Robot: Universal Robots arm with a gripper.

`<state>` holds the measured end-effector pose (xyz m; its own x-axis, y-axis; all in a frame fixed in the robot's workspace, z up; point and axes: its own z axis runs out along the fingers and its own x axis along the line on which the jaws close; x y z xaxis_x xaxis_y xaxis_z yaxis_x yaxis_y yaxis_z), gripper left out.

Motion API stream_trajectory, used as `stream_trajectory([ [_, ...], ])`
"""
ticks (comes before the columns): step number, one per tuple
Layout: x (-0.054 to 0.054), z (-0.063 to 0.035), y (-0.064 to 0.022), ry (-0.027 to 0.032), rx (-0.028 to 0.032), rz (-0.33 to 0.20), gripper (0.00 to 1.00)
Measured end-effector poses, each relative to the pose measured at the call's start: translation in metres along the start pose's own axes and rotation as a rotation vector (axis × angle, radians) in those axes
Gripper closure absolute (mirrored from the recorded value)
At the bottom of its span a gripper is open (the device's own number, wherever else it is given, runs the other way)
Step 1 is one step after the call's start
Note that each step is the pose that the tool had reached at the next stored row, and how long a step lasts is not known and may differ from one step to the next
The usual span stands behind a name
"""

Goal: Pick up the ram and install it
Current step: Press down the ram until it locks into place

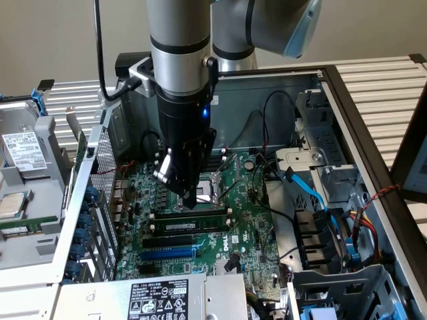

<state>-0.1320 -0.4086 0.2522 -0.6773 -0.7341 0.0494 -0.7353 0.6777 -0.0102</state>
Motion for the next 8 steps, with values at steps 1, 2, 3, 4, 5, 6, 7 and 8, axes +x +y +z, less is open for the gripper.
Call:
stream_trajectory([
  [1,0.0000,0.0000,0.0000,0.0001,-0.0008,0.015,0.90],
  [2,0.0000,0.0000,0.0000,0.0003,-0.0016,0.031,0.90],
  [3,0.0000,0.0000,0.0000,0.0005,-0.0023,0.046,0.90],
  [4,0.0000,0.0000,0.0000,0.0007,-0.0031,0.062,0.90],
  [5,0.0000,0.0000,0.0000,0.0008,-0.0038,0.077,0.90],
  [6,0.0000,0.0000,0.0000,0.0009,-0.0046,0.092,0.90],
  [7,0.0000,0.0000,0.0000,0.0012,-0.0053,0.107,0.90],
  [8,0.0000,0.0000,0.0000,0.0013,-0.0060,0.122,0.90],
])
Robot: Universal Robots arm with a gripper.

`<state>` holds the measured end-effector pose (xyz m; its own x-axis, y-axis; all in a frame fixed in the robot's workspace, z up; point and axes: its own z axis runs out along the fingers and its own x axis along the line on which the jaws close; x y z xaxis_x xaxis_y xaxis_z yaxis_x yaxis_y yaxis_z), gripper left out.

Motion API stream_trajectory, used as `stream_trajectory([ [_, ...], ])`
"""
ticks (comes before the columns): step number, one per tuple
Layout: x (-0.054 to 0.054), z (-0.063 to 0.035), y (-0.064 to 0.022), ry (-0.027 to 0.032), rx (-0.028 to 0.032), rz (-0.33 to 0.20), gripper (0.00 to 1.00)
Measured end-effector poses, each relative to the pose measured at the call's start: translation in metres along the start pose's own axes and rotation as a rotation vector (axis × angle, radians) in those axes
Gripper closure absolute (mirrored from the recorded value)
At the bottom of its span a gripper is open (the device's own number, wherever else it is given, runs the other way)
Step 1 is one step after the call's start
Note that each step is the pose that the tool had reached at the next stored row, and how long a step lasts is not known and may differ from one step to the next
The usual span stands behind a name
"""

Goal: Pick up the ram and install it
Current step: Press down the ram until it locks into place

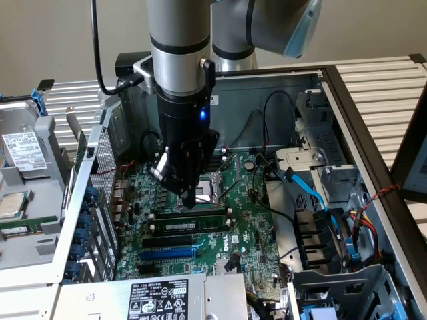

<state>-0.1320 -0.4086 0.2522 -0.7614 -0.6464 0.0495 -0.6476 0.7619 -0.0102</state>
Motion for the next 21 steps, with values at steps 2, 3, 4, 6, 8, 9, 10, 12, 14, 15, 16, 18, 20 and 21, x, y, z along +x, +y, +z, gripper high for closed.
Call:
stream_trajectory([
  [2,0.0000,0.0000,0.0000,0.0003,-0.0015,0.030,0.90],
  [3,0.0000,0.0000,0.0000,0.0004,-0.0023,0.046,0.90],
  [4,0.0000,0.0000,0.0000,0.0006,-0.0030,0.060,0.90],
  [6,0.0000,0.0001,0.0000,0.0008,-0.0044,0.089,0.90],
  [8,0.0000,0.0001,0.0000,0.0012,-0.0058,0.118,0.90],
  [9,0.0000,0.0001,0.0000,0.0013,-0.0066,0.132,0.90],
  [10,0.0000,0.0001,0.0000,0.0015,-0.0073,0.147,0.90],
  [12,0.0000,0.0001,0.0000,0.0018,-0.0087,0.175,0.90],
  [14,0.0000,0.0001,0.0000,0.0021,-0.0101,0.204,0.90],
  [15,0.0000,0.0001,0.0000,0.0022,-0.0108,0.219,0.90],
  [16,0.0000,0.0001,0.0000,0.0024,-0.0116,0.233,0.90],
  [18,0.0000,0.0001,0.0000,0.0027,-0.0130,0.262,0.90],
  [20,0.0000,0.0001,0.0000,0.0029,-0.0143,0.290,0.90],
  [21,0.0000,0.0001,0.0000,0.0030,-0.0150,0.303,0.90],
])
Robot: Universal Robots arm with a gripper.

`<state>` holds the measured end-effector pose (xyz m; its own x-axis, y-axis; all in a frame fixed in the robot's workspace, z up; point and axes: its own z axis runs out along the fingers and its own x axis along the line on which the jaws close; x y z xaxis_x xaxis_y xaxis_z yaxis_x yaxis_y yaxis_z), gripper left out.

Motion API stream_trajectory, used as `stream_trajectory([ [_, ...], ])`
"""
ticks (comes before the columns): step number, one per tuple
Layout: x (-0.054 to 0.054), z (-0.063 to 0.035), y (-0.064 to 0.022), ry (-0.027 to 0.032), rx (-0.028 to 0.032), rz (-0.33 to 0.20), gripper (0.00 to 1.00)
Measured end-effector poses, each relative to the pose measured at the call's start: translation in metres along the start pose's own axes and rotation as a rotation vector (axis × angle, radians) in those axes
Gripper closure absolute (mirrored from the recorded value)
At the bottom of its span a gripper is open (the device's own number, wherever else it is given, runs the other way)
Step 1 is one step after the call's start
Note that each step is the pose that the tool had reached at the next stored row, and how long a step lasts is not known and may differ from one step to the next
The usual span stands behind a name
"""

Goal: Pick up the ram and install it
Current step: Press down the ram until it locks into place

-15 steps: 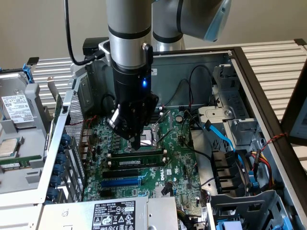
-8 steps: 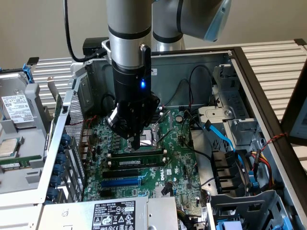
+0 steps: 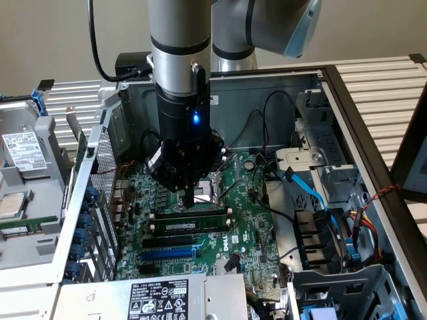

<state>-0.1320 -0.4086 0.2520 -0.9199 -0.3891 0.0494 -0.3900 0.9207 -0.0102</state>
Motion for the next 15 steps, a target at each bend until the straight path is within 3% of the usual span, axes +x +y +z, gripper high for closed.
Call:
stream_trajectory([
  [7,0.0000,0.0001,-0.0001,0.0035,0.0031,0.078,0.90],
  [13,0.0000,0.0000,0.0000,0.0097,0.0230,0.126,0.90],
  [15,0.0001,-0.0001,0.0000,0.0068,0.0281,0.141,0.90],
])
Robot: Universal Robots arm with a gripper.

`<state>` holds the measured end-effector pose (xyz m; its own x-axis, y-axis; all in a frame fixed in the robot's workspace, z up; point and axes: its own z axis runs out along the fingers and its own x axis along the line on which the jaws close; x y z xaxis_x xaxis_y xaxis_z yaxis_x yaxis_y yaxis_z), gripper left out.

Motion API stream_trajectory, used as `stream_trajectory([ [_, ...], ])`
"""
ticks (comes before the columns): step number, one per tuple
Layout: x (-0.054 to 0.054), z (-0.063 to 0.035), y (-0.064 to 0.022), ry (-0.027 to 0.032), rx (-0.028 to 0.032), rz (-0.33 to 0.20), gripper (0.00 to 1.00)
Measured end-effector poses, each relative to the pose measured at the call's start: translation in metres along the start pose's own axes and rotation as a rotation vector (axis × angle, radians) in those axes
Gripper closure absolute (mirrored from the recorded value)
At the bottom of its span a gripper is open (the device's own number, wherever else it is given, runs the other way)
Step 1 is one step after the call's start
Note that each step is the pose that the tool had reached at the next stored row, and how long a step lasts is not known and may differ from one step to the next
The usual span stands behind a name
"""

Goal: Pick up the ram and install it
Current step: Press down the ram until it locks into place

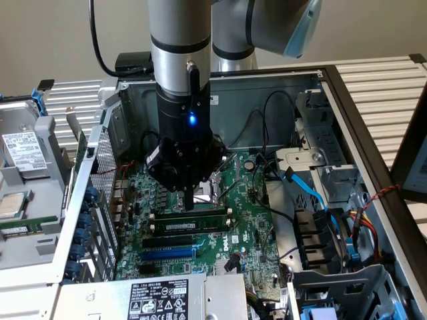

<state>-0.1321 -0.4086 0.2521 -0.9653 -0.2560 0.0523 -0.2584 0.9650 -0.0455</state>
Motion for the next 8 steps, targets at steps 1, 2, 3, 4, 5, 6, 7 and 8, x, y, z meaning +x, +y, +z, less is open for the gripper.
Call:
stream_trajectory([
  [1,-0.0001,0.0001,0.0000,-0.0029,0.0014,0.008,0.90],
  [2,-0.0001,0.0001,0.0000,-0.0059,0.0025,0.016,0.90],
  [3,-0.0002,0.0001,0.0000,-0.0094,0.0030,0.031,0.90],
  [4,-0.0002,0.0001,0.0000,-0.0107,0.0030,0.041,0.90],
  [5,-0.0001,0.0001,0.0000,-0.0116,0.0029,0.052,0.90],
  [6,-0.0001,0.0001,0.0000,-0.0121,0.0027,0.063,0.90],
  [7,-0.0001,0.0001,0.0000,-0.0125,0.0025,0.074,0.90],
  [8,-0.0001,0.0001,0.0000,-0.0127,0.0022,0.086,0.90],
])
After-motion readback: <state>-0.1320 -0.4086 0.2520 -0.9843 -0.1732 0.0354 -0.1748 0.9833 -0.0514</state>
